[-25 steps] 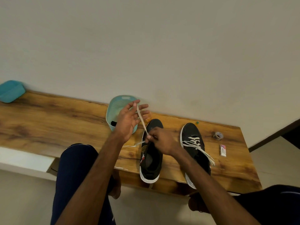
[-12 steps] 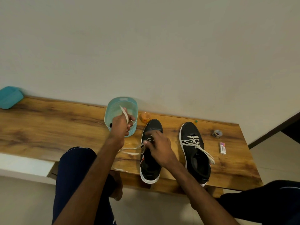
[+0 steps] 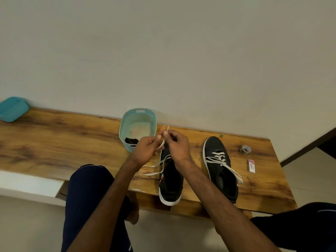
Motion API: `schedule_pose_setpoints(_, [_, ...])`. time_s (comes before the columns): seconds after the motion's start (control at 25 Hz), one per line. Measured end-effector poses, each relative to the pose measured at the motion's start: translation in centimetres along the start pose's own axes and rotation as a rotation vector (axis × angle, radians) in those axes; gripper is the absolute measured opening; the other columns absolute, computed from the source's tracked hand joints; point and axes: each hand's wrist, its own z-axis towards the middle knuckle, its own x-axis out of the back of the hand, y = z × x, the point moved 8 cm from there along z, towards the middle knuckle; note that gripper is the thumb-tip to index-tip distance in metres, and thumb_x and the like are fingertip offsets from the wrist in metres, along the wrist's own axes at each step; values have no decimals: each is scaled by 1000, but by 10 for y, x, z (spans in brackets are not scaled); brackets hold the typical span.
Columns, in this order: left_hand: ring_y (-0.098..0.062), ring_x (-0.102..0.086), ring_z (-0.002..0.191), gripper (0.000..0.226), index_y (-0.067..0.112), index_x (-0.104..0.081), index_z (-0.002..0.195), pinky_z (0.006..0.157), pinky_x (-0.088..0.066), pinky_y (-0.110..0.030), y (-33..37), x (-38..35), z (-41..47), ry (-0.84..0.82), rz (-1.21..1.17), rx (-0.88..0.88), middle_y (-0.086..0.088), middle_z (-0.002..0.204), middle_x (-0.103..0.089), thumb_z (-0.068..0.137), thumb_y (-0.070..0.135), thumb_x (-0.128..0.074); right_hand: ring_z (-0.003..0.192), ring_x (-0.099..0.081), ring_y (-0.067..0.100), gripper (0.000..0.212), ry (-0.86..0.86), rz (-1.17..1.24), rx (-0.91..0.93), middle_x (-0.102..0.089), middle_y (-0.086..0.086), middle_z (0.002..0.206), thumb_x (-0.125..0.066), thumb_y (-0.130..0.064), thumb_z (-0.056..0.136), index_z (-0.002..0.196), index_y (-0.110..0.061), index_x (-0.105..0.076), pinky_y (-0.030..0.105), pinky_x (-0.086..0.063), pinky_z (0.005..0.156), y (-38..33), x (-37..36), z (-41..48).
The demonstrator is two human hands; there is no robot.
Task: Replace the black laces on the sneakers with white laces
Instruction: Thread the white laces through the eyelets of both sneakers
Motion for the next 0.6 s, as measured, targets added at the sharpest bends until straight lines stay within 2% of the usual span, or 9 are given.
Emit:
schedule_pose_setpoints(0.08, [-15, -60, 64, 50, 0, -69, 101, 58, -53, -27, -4, -6, 3, -46, -132, 56, -8, 75, -66, 105, 39, -38, 86, -70, 27, 21, -65, 92, -48, -74, 11, 97, -64, -31, 95, 106, -19, -77, 50, -58, 81, 7, -4, -3])
schedule_pose_setpoints(0.12, [-17, -61, 68, 47, 0, -68, 107, 62, -55, -30, -4, -9, 5, -54, -198, 67, -11, 80, -66, 105, 37, -39, 98, -70, 26, 23, -115, 145, -70, -73, 9, 107, -62, -29, 96, 112, -18, -75, 47, -58, 86, 8, -8, -6])
schedule_pose_setpoints(0.2, [-15, -48, 59, 43, -6, -65, 105, 51, -45, -23, -5, -11, 9, -47, -265, 66, -8, 73, -56, 102, 33, -47, 115, -62, 9, 30, -182, 147, -50, -68, -3, 124, -56, -26, 100, 127, -19, -67, 26, -52, 96, 5, -6, -12])
schedule_pose_setpoints(0.24, [-12, -37, 56, 40, -5, -65, 98, 44, -34, -18, -8, -9, 11, -24, -258, 73, -4, 69, -48, 100, 32, -51, 119, -56, -2, 32, -189, 73, -4, -62, -11, 130, -53, -27, 102, 133, -23, -62, 16, -45, 99, 5, 2, -15])
schedule_pose_setpoints(0.28, [-9, -29, 54, 37, -2, -68, 91, 42, -26, -16, -11, -6, 12, 11, -243, 91, -1, 65, -41, 99, 31, -54, 120, -52, -8, 34, -172, -39, 33, -58, -17, 132, -51, -29, 102, 136, -27, -56, 12, -42, 99, 11, 13, -18])
schedule_pose_setpoints(0.36, [-8, -25, 52, 37, 4, -70, 79, 41, -21, -15, -16, 0, 13, 86, -221, 111, 4, 59, -33, 100, 29, -54, 122, -51, 5, 39, -104, -374, 22, -54, -10, 131, -57, -37, 98, 136, -29, -50, 25, -44, 102, 40, 42, -26])
schedule_pose_setpoints(0.44, [-2, -31, 48, 35, 11, -65, 76, 40, -25, -12, -14, 1, 16, 141, -171, 91, 14, 50, -36, 103, 27, -50, 127, -43, 19, 56, -189, -691, -71, -47, -2, 134, -66, -44, 90, 138, -25, -46, 39, -43, 106, 72, 52, -37])
schedule_pose_setpoints(0.52, [3, -39, 44, 32, 13, -57, 77, 40, -29, -8, -14, -5, 20, 144, -145, 83, 19, 45, -43, 104, 26, -47, 126, -42, 21, 63, -261, -880, -70, -44, -1, 135, -68, -48, 86, 139, -22, -45, 39, -44, 105, 82, 46, -40])
schedule_pose_setpoints(0.6, [5, -43, 40, 28, 9, -56, 80, 40, -31, -6, -14, -16, 21, 97, -177, 90, 17, 54, -55, 103, 22, -49, 118, -48, 21, 53, -224, -998, 34, -48, 1, 129, -65, -46, 89, 132, -20, -50, 38, -49, 97, 72, 38, -37])
